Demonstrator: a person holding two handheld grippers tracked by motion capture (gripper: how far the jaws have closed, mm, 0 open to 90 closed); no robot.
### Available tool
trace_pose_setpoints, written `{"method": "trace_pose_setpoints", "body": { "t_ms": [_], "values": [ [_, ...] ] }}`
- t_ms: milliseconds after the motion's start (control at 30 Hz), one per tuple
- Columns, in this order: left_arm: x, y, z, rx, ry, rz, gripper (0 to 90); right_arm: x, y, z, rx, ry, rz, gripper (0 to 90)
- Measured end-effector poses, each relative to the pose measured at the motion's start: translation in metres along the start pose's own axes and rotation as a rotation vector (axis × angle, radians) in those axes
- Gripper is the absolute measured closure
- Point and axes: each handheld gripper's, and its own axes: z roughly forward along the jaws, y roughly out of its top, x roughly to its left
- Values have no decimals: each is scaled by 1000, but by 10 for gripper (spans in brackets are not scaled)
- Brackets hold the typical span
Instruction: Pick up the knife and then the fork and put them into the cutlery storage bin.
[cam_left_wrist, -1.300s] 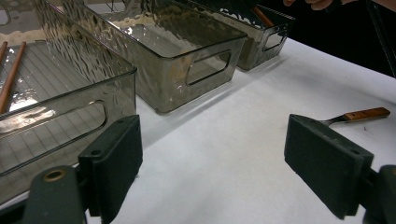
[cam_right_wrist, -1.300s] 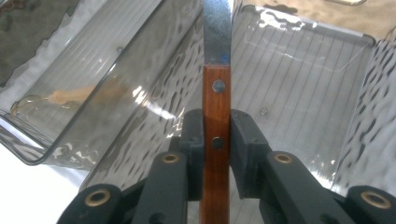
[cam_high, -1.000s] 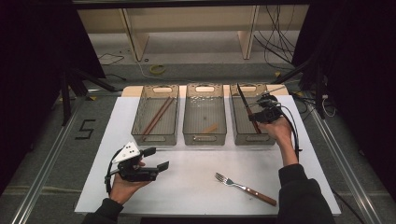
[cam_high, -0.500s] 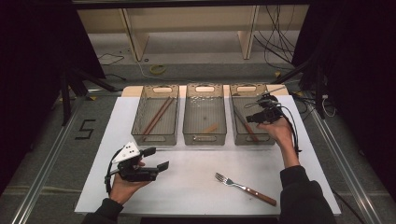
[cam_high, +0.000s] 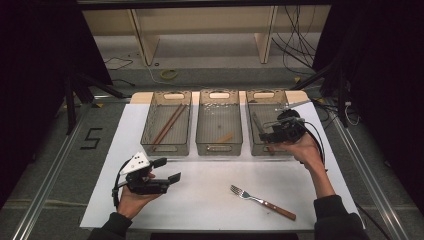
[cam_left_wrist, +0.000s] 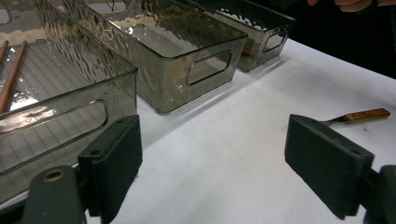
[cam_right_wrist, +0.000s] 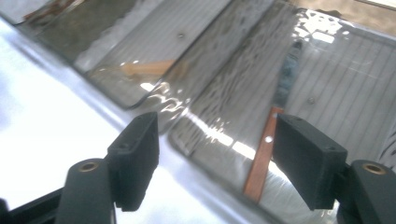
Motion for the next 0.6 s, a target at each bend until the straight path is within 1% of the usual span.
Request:
{"method": "trace_pose_setpoints", "body": {
  "t_ms": [33,67,133,167,233,267,333,433,467,500,567,600],
  "values": [
    [0,0,0,0,0,0,186,0,0,0,0,0,0,321],
    [0,0,0,-1,0,1,186,5,-4,-5,-8,15,-11,310],
    [0,0,0,-1,0,2,186,7,-5,-7,-13,21,-16,306],
    [0,0,0,0,0,1,186,11,-10,-11,-15,31,-30,294],
    [0,0,0,0,0,-1,186,13,-11,-12,-13,33,-35,290],
    [0,0,0,-1,0,-1,186,17,-15,-14,-2,28,-49,274],
    [0,0,0,-2,0,-1,186,19,-17,-15,-3,33,-56,274],
    [0,0,0,-1,0,-1,185,26,-25,-19,-1,52,-80,275],
    [0,0,0,-1,0,-1,185,30,-29,-20,8,61,-90,273],
    [0,0,0,-3,-1,-4,185,30,-29,-20,8,61,-90,273],
    [0,0,0,-1,0,-2,185,34,-34,-22,18,68,-103,272],
    [0,0,0,1,0,-1,185,37,-38,-22,28,84,-109,273]
  ]
}}
